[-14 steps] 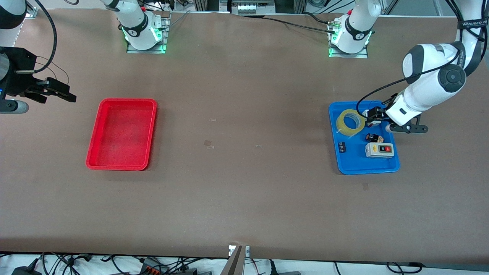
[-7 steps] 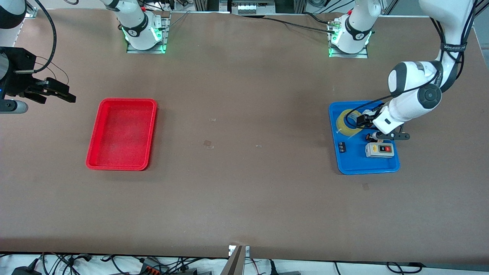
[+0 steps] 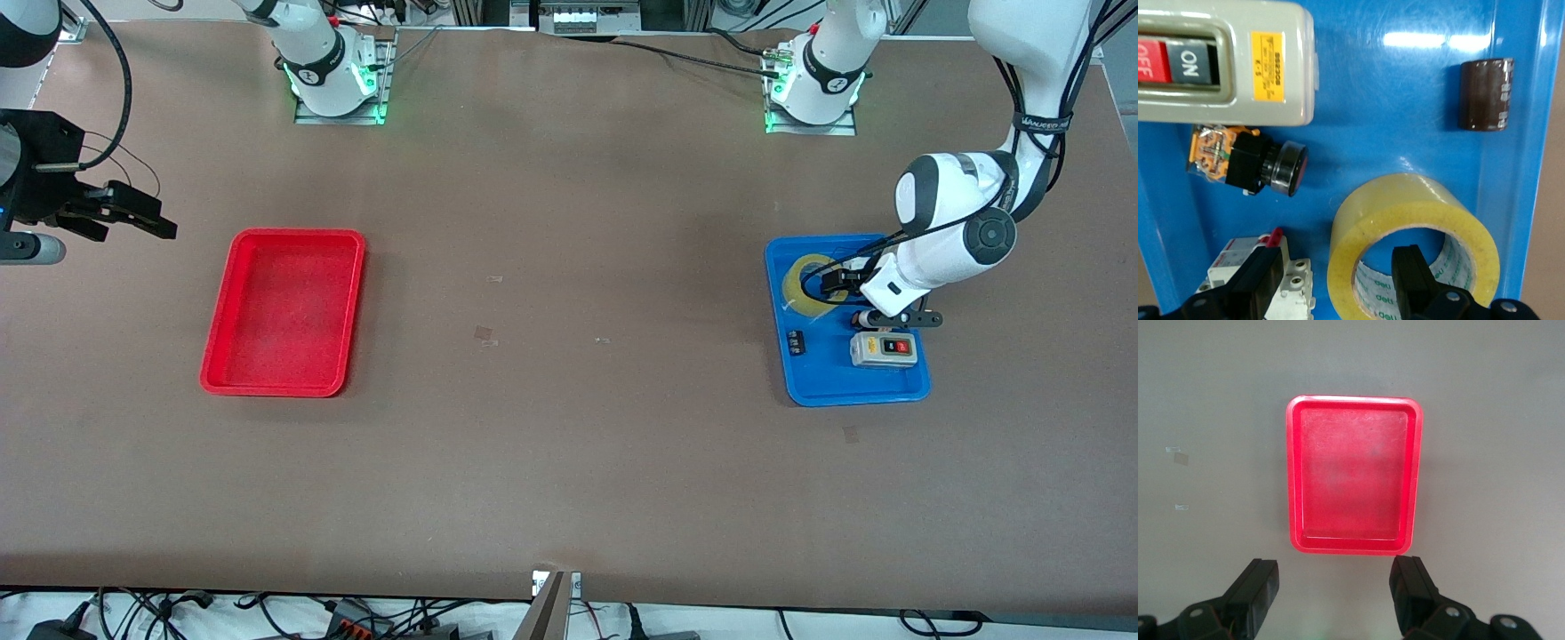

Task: Place and move tape with both arms
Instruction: 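Lower the left gripper onto the yellow tape roll and grasp its rim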

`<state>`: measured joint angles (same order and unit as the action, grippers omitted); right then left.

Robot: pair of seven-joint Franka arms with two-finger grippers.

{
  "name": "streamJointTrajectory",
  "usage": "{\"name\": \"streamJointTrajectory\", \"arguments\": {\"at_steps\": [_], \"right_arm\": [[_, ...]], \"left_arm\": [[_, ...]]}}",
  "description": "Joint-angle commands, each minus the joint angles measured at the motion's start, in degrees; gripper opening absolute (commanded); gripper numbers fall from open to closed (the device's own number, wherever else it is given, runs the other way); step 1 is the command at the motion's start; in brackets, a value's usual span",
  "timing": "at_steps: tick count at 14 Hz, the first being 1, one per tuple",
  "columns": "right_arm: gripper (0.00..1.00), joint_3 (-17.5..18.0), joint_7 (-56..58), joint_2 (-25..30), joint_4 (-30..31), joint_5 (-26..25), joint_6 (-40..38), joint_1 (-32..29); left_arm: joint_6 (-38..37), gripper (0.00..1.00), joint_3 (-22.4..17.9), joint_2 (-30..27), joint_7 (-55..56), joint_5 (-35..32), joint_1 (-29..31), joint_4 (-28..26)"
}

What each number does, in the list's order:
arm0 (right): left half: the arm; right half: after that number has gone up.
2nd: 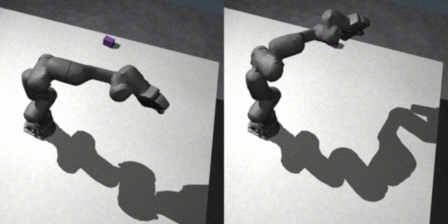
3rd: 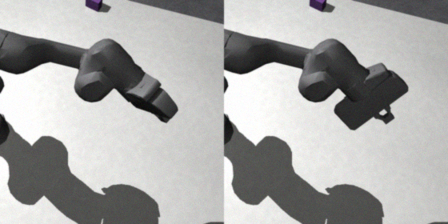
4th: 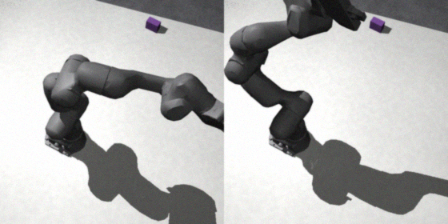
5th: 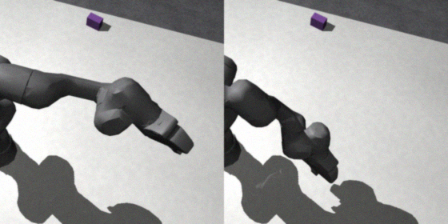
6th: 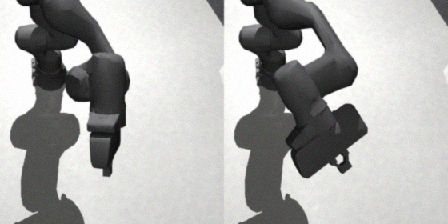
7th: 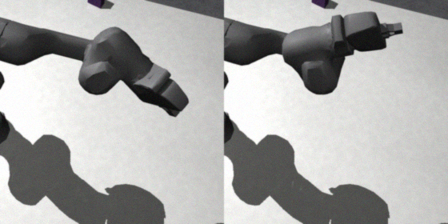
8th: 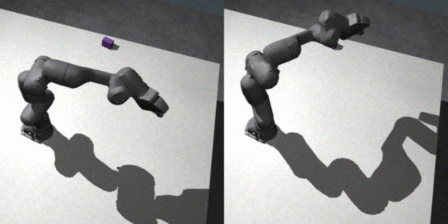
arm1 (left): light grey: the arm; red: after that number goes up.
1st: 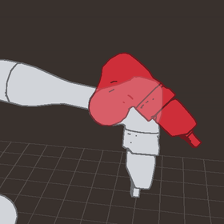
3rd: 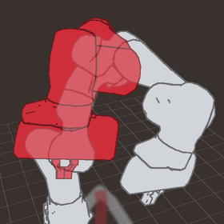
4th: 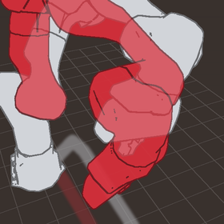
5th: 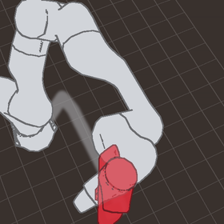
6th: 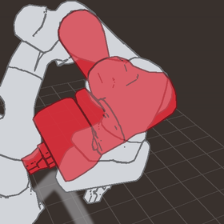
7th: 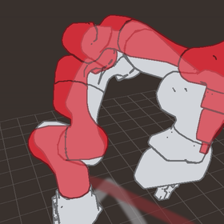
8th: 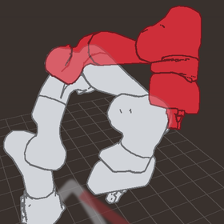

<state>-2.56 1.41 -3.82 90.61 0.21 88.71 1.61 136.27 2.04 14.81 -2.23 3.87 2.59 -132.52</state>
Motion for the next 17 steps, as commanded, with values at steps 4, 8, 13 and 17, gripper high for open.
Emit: {"name": "streamJointTrajectory", "arguments": {"at_steps": [4,8,13,17], "right_arm": [[1.0,0.1,-0.4,0.3,-0.2,0.7,-0.2,-0.2],[1.0,0.1,-0.4,0.3,-0.3,0.7,-0.1,-0.2],[1.0,0.1,-0.4,0.3,-0.3,0.7,-0.2,-0.2],[1.0,0.1,-0.5,0.2,-0.2,0.8,-0.2,-0.2]], "left_arm": [[-3.6,0.45,0.5,0.0,0.9,1.3,0.0,0.4],[-5.9,0.0,0.5,-0.3,1.2,3.0,0.2,1.7],[-24.6,0.0,0.5,0.0,5.6,3.8,-0.7,16.5],[-27.2,0.0,0.9,3.5,24.2,5.7,-10.7,25.2]]}}
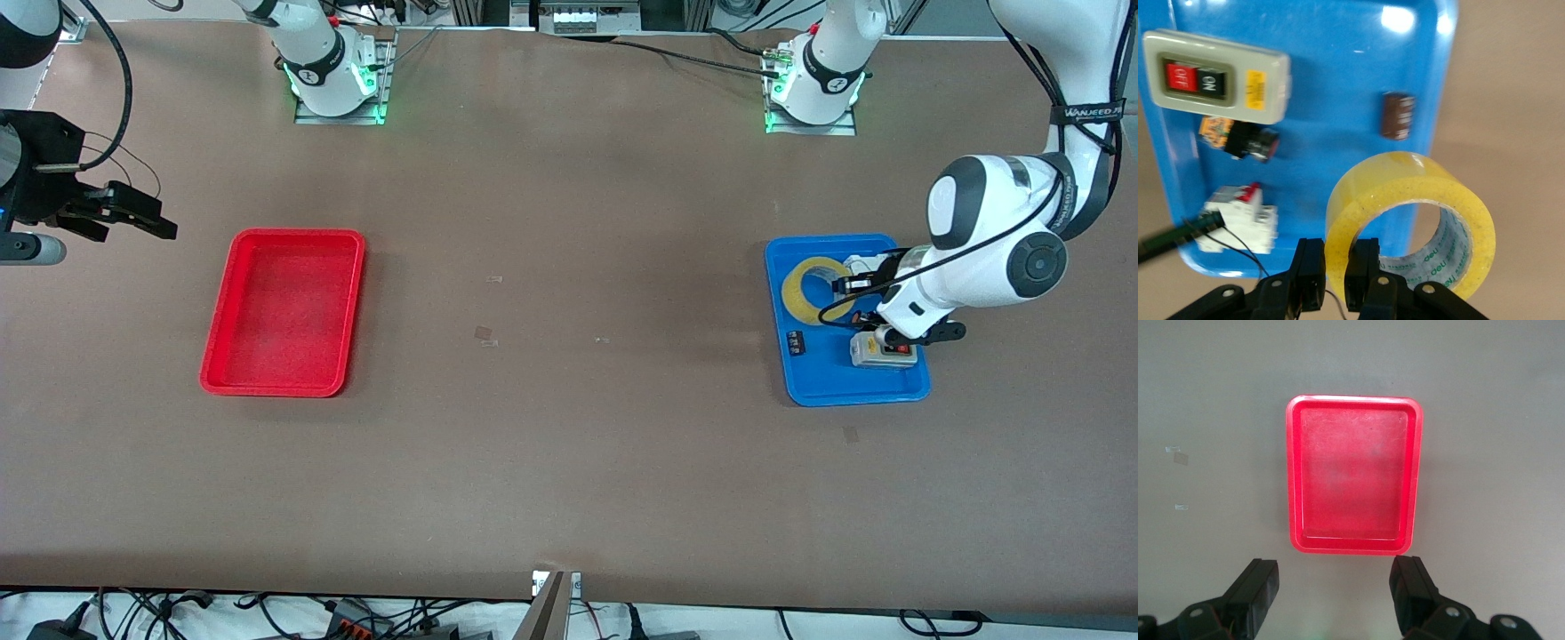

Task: Place and move tape with both arms
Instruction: 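Carry the tape roll with the left gripper to the table middle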

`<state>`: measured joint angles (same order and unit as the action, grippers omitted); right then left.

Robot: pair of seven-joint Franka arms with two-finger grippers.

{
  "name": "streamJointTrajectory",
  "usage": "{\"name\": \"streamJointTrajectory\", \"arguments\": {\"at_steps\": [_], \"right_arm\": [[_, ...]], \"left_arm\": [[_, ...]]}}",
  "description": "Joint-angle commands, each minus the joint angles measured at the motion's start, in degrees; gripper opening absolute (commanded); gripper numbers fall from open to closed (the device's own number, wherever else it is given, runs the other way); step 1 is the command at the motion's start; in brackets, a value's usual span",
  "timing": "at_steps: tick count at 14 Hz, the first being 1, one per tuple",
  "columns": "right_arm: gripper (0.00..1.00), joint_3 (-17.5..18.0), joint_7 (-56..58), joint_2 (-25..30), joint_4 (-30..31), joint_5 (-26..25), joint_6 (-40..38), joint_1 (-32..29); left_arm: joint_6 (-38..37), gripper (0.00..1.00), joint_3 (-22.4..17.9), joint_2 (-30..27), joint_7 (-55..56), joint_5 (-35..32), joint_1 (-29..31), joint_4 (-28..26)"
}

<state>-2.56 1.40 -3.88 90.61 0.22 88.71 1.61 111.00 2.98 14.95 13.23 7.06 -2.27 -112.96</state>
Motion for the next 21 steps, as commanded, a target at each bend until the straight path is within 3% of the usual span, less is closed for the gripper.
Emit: {"name": "streamJointTrajectory", "arguments": {"at_steps": [1,4,7,10,12,13,14,15,16,19,21], "right_arm": [[1.0,0.2,-0.6,0.2,-0.2,0.8,-0.3,-0.1],[1.0,0.3,-0.6,-0.4,-0.3,1.2,-0.1,-0.1],[1.0,0.3,-0.6,-0.9,-0.3,1.2,-0.1,0.0],[1.0,0.4,0.1,-1.9,-0.3,1.2,0.1,0.8],[1.0,0.3,0.1,-2.3,-0.3,1.1,0.5,2.0],[1.0,0.3,0.1,-2.3,-0.3,1.2,0.7,1.8],[1.0,-0.1,0.3,-2.2,-0.3,1.1,0.6,1.7],[1.0,-0.2,0.4,-2.2,-0.3,0.9,0.6,1.7],[1.0,-0.2,0.4,-2.3,-0.3,0.9,0.5,1.6],[1.0,-0.2,0.4,-3.6,-0.3,0.9,1.0,1.6],[1.0,0.2,0.4,-6.0,-0.3,0.9,1.8,2.0]], "left_arm": [[-2.1,0.0,-0.1,5.9,12.5,5.8,-8.0,8.8],[-1.2,0.0,-0.1,12.8,23.6,12.4,-16.7,17.8],[-0.6,0.0,-0.1,20.4,37.8,13.1,-25.3,27.9],[10.8,0.0,-0.2,24.0,45.2,12.7,-32.4,29.0],[12.7,0.01,-0.2,26.4,45.9,12.5,-33.9,29.1],[12.8,0.09,-0.2,27.1,45.8,12.4,-33.9,29.1],[12.8,0.28,-0.2,27.5,45.6,12.4,-33.9,29.1],[12.8,0.67,-0.2,27.9,45.2,12.1,-33.9,29.1],[12.8,1.0,-0.2,27.9,45.7,11.5,-34.0,29.2],[10.0,1.0,-1.0,23.5,46.4,11.2,-33.8,29.4],[2.0,1.0,-2.8,17.9,46.4,9.0,-32.9,29.5]]}}
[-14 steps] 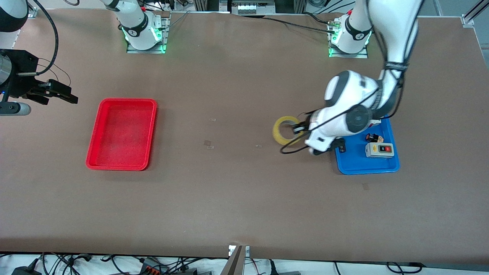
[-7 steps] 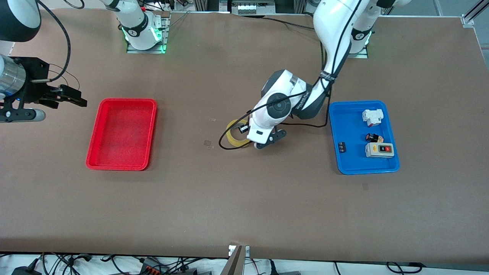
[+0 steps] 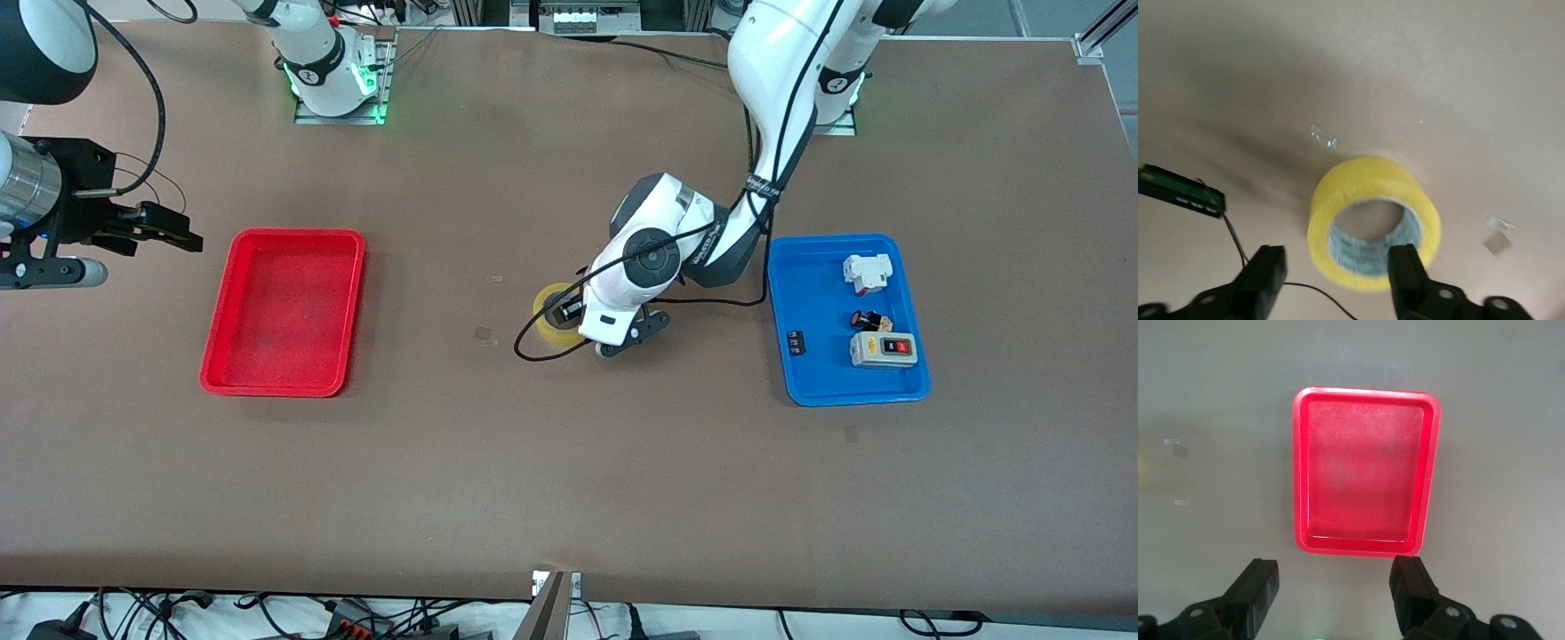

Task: Place and move tape with both arms
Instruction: 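Carry the tape roll with the left gripper to the table middle, then release the tape with the left gripper while the right gripper approaches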

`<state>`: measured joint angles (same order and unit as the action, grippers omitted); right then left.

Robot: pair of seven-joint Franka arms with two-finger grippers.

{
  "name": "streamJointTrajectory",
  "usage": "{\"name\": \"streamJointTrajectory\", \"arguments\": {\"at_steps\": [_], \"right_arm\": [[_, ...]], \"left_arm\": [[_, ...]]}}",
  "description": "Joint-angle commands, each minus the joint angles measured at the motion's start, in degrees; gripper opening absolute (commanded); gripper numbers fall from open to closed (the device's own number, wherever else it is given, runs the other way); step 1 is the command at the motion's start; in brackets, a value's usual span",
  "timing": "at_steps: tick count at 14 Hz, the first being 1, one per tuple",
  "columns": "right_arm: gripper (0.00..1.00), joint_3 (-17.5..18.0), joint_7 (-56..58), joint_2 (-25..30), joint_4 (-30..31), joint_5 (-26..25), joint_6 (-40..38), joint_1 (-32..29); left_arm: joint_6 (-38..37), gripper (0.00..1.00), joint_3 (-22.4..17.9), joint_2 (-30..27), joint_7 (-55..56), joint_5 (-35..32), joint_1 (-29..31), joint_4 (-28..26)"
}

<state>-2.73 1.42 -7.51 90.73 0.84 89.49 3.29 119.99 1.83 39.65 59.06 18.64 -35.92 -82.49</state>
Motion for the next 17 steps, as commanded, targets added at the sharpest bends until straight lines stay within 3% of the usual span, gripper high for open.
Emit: {"name": "streamJointTrajectory", "arguments": {"at_steps": [1,4,7,11,14,17], "right_arm": [[1.0,0.4,0.3,-3.9,-0.2,0.1,1.8,0.7],[1.0,0.5,0.3,-10.0,0.1,-0.3,5.4,5.7],[1.0,0.5,-0.9,-15.9,0.1,0.6,10.7,14.9],[1.0,0.5,-13.7,-22.1,-0.1,0.7,20.8,26.2],[1.0,0.5,-21.1,-26.7,-0.4,8.4,26.8,31.6],[1.0,0.4,-26.9,-28.8,-0.5,8.3,31.0,36.3]], "left_arm": [[-10.7,1.0,-2.8,-9.9,0.6,-4.8,1.1,-1.1],[-18.4,1.0,-2.6,-15.0,-2.3,-6.4,8.2,-1.3],[-25.7,1.0,-2.7,-18.1,-11.7,-7.6,15.2,-1.5],[-35.2,1.0,-2.8,-22.6,-27.2,-8.2,24.5,-2.0],[-37.5,1.0,-0.5,-28.0,-39.1,-10.1,33.2,-4.3],[-39.0,1.0,1.9,-32.5,-49.7,-13.7,39.3,-4.6]]}}
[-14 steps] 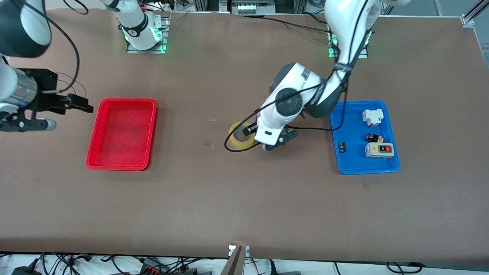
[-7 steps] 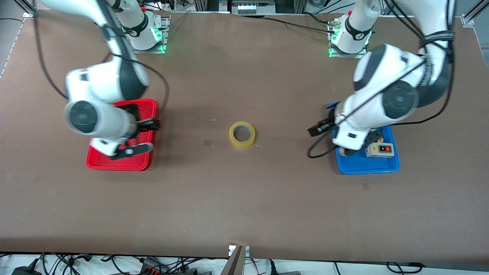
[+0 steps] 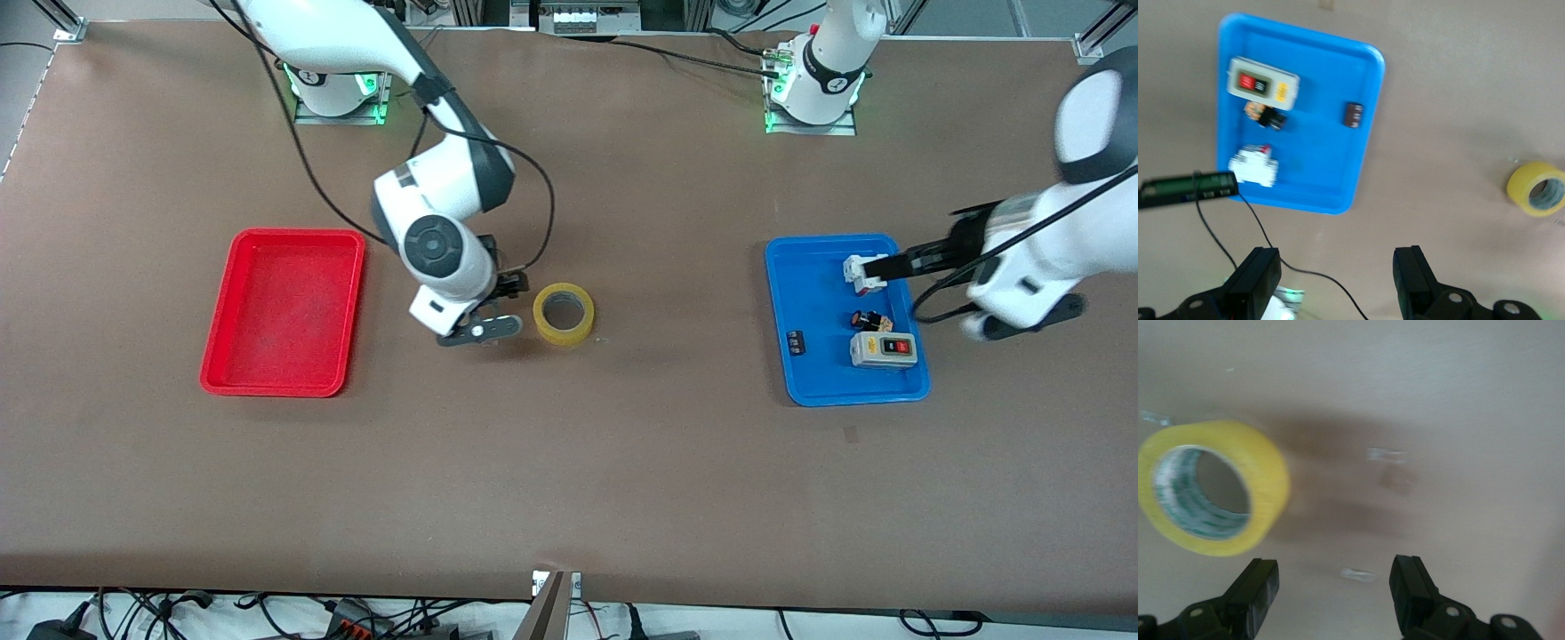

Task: Place and move tape with both arms
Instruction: 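Grasp the tape rim with the right gripper while the left gripper withdraws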

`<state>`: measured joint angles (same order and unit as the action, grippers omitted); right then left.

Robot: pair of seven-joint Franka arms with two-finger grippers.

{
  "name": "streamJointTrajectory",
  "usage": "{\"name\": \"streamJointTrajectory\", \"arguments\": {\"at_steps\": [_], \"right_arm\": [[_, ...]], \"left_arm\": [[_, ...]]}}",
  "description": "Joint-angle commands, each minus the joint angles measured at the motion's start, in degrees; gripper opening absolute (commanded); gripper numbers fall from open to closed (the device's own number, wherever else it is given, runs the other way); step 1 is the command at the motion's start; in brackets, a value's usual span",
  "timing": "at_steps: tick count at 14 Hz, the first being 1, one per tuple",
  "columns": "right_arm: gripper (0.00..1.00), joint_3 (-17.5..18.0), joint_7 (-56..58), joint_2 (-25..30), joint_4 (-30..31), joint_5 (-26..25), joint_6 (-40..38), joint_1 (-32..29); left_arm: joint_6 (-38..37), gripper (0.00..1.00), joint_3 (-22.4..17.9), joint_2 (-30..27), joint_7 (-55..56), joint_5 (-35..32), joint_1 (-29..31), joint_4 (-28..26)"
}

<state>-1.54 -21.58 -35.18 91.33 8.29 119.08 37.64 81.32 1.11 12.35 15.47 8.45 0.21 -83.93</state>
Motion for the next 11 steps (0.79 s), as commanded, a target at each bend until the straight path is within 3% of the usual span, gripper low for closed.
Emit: {"name": "streamJointTrajectory", "arguments": {"at_steps": [1,5,8,9,11], "right_arm": [[1.0,-0.8,-5.6,-2.6,-1.4,0.9,2.8,2.8],[1.0,-0.7,-8.9,-8.2,-5.8,1.3,6.9,3.4],[1.0,-0.7,-10.9,-8.9,-5.8,1.0,9.2,4.5],[0.92,-0.7,-10.9,-9.0,-5.8,1.3,9.2,4.5],[0.35,-0.7,-10.9,-9.0,-5.8,1.5,9.2,4.5]], "left_arm": [[-0.3,1.0,2.8,-6.4,-10.6,-4.1,4.6,-3.2],[3.0,1.0,2.8,-10.8,-28.3,-9.0,7.1,-3.1],[5.3,1.0,2.8,-12.3,-28.1,-10.1,6.1,-3.5],[5.0,1.0,2.8,-12.8,-27.9,-9.9,6.0,-4.2],[5.1,1.0,2.3,-13.8,-27.1,-9.5,4.8,-6.5]]}}
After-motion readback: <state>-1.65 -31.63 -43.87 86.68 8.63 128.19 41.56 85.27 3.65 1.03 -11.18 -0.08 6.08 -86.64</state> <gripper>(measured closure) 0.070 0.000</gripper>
